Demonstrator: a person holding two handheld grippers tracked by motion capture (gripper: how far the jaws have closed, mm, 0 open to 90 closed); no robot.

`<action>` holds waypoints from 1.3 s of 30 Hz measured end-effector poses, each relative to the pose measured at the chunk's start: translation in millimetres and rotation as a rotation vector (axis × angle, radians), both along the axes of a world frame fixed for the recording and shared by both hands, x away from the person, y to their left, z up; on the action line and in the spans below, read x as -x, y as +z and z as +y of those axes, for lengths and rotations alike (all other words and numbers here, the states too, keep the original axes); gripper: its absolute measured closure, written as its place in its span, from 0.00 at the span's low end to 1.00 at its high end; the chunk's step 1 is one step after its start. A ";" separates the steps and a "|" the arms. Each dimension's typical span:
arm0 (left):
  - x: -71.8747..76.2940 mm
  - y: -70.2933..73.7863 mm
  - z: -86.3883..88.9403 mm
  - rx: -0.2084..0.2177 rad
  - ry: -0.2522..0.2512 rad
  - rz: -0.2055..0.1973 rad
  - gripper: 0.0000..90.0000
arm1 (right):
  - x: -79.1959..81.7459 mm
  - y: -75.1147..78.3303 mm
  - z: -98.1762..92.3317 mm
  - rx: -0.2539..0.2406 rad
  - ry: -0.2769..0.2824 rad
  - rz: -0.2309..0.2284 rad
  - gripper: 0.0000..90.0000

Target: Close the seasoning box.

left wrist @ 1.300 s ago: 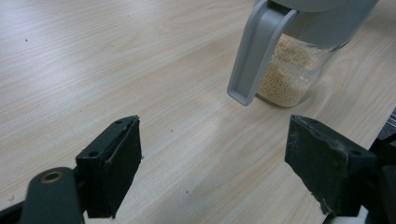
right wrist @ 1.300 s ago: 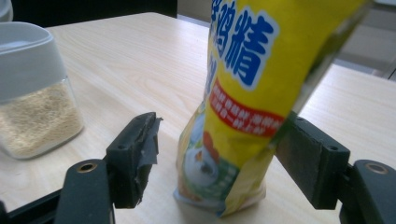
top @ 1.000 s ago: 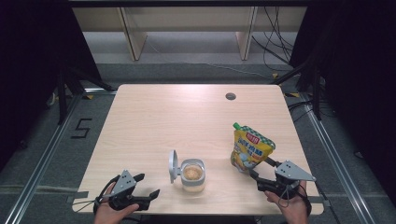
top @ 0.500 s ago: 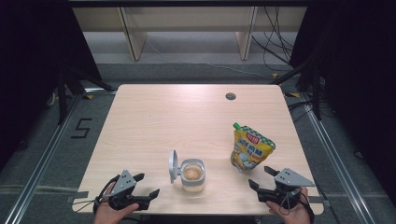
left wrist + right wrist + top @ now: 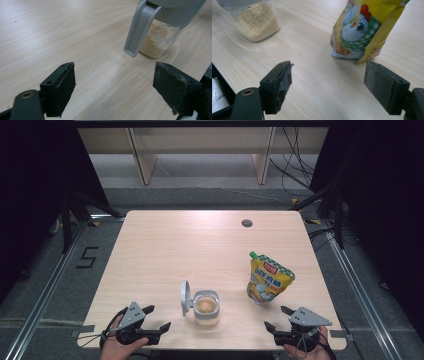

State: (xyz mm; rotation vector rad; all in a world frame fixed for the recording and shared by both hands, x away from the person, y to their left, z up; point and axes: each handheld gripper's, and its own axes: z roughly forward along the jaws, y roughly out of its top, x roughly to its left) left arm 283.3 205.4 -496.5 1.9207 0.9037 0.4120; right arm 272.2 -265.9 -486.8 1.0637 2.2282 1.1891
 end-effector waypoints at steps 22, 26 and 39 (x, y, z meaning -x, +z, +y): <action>0.7 29.2 -8.4 0.018 -0.080 -0.173 0.99 | 1.3 -0.9 1.8 0.039 0.003 -0.010 0.28; 0.2 37.3 -16.8 0.002 -0.098 -0.170 0.99 | 1.3 -1.4 1.9 0.029 0.003 -0.002 0.28; -4.8 56.4 -32.9 -0.013 -0.135 -0.166 0.99 | 0.3 -1.0 1.3 0.025 0.015 -0.013 0.28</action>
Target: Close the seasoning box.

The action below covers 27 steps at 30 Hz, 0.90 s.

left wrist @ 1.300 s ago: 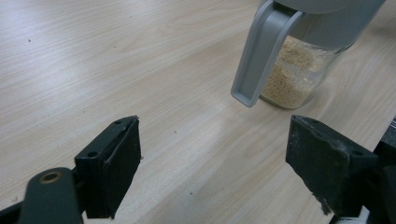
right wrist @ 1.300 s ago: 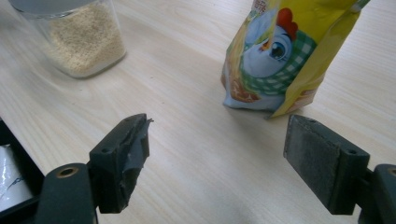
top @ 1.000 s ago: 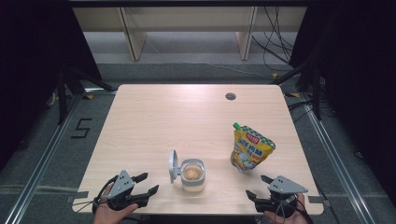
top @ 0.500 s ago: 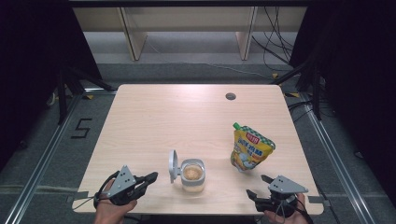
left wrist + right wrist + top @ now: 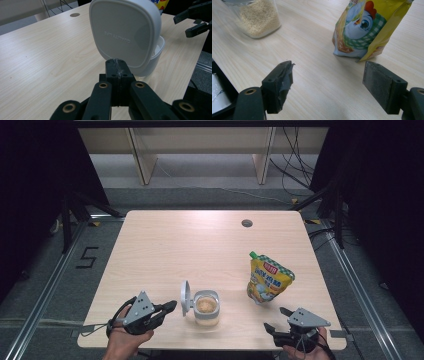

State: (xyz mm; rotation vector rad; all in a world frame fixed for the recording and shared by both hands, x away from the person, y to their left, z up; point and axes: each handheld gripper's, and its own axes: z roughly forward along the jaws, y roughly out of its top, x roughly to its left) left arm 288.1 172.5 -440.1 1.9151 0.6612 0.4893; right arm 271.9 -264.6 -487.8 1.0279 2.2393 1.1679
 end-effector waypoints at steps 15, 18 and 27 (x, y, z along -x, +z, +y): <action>-0.5 6.4 -16.0 -0.015 -0.024 -0.017 0.99 | 2.7 0.9 0.6 -0.016 -0.021 0.028 0.28; -2.0 7.7 -17.9 -0.014 -0.027 -0.021 0.99 | 1.0 0.1 0.7 -0.014 0.001 0.018 0.28; -6.1 11.4 -30.9 -0.011 -0.048 -0.028 0.99 | 1.3 1.1 -0.1 -0.006 -0.003 0.004 0.28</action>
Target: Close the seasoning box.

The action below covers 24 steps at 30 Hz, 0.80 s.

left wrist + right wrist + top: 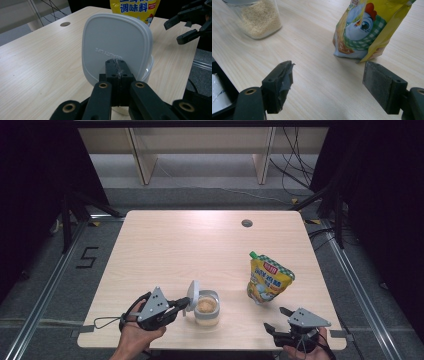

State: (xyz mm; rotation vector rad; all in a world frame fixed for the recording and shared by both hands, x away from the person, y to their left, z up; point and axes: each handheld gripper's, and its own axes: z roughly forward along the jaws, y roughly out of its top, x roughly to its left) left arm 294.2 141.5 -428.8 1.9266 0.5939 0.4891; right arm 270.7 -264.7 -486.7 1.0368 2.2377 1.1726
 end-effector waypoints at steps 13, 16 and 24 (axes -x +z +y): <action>1.1 6.9 12.1 0.053 -0.001 0.017 0.86 | -0.1 0.1 -0.1 0.004 0.000 -0.003 0.28; 2.5 3.2 15.5 0.054 -0.005 0.043 0.76 | 0.3 0.0 0.1 0.000 -0.004 0.000 0.28; 3.8 -0.2 26.0 0.081 0.033 0.103 0.47 | -0.8 -0.7 -0.5 -0.008 0.003 0.003 0.28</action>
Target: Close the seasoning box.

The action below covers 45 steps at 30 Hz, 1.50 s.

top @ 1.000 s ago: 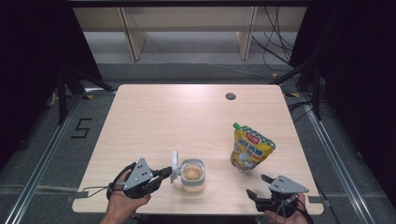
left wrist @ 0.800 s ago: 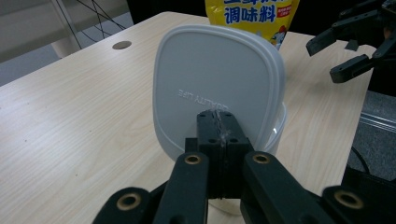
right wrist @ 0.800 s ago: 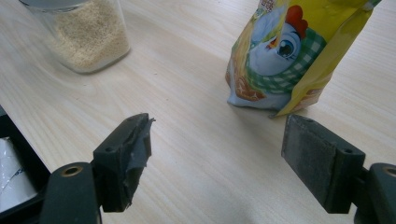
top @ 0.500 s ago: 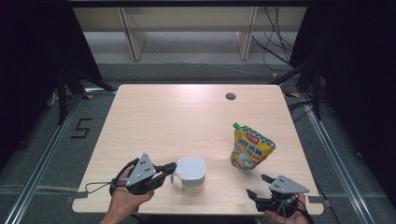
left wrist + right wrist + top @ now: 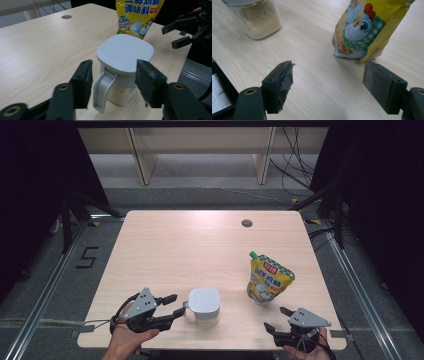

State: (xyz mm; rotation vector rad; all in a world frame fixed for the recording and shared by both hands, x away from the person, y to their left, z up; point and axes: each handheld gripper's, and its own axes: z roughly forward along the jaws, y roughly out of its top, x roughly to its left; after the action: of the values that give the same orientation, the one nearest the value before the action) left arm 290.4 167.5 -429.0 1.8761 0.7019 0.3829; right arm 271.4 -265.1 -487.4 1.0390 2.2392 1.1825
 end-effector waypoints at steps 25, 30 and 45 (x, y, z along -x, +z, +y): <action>10.6 -33.0 25.2 -0.026 0.058 0.056 0.28 | 0.8 0.3 1.0 0.005 -0.003 -0.002 0.25; 12.5 -38.4 27.8 -0.038 0.051 0.065 0.24 | 0.1 0.5 1.7 -0.015 0.007 -0.003 0.19; 27.1 -64.7 22.5 -0.110 0.044 0.126 0.19 | 1.5 1.3 4.9 -0.044 0.048 -0.007 0.18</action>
State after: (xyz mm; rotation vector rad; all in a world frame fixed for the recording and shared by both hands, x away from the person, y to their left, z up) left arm 263.3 190.0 -493.7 2.0048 0.8228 0.3393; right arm 269.9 -260.2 -486.1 1.0005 2.2540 1.2588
